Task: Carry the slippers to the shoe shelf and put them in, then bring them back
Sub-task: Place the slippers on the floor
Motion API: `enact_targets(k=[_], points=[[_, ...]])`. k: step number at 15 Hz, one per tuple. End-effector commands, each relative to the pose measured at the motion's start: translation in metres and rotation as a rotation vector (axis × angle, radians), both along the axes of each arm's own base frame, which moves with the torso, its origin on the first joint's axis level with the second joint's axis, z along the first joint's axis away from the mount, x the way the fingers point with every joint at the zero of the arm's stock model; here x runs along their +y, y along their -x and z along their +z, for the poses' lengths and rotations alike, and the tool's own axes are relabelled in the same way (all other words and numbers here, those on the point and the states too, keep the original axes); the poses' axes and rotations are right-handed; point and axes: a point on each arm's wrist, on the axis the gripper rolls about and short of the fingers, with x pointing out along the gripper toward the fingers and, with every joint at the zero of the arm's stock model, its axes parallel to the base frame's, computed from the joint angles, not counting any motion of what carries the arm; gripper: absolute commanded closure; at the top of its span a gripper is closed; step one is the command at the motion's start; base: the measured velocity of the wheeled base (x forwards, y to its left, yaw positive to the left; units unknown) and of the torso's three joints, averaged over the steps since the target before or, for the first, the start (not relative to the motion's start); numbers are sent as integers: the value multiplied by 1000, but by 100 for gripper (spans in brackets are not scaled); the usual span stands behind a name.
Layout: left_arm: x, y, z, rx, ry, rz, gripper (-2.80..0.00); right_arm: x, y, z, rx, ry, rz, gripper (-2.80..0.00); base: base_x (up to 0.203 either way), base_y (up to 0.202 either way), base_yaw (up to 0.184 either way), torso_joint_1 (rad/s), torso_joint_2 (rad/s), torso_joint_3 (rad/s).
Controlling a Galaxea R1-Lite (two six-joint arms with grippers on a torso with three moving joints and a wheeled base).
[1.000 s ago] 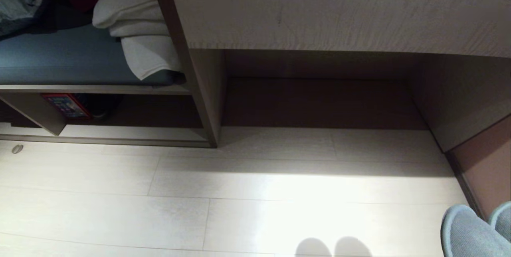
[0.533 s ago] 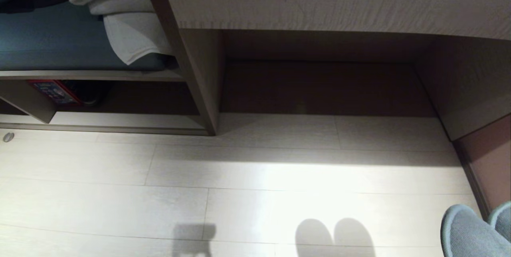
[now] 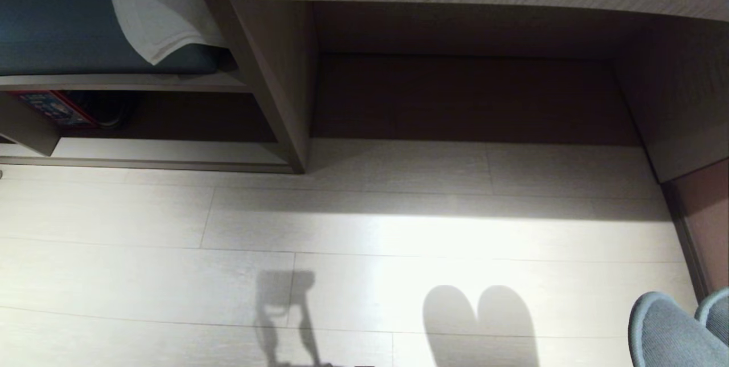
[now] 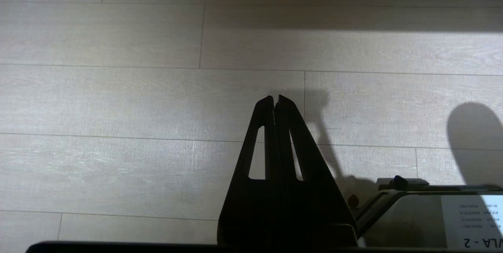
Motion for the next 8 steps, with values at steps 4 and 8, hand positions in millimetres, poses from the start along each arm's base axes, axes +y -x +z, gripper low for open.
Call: enact_targets(k=[4,8], points=[[0,0,0,1,0,-1,0,0,0,0,1,1,1,0,0,0,0,4,2,-196],[0,0,0,1,0,0,0,0,0,0,1,1,1,0,0,0,0,4,1,-197]])
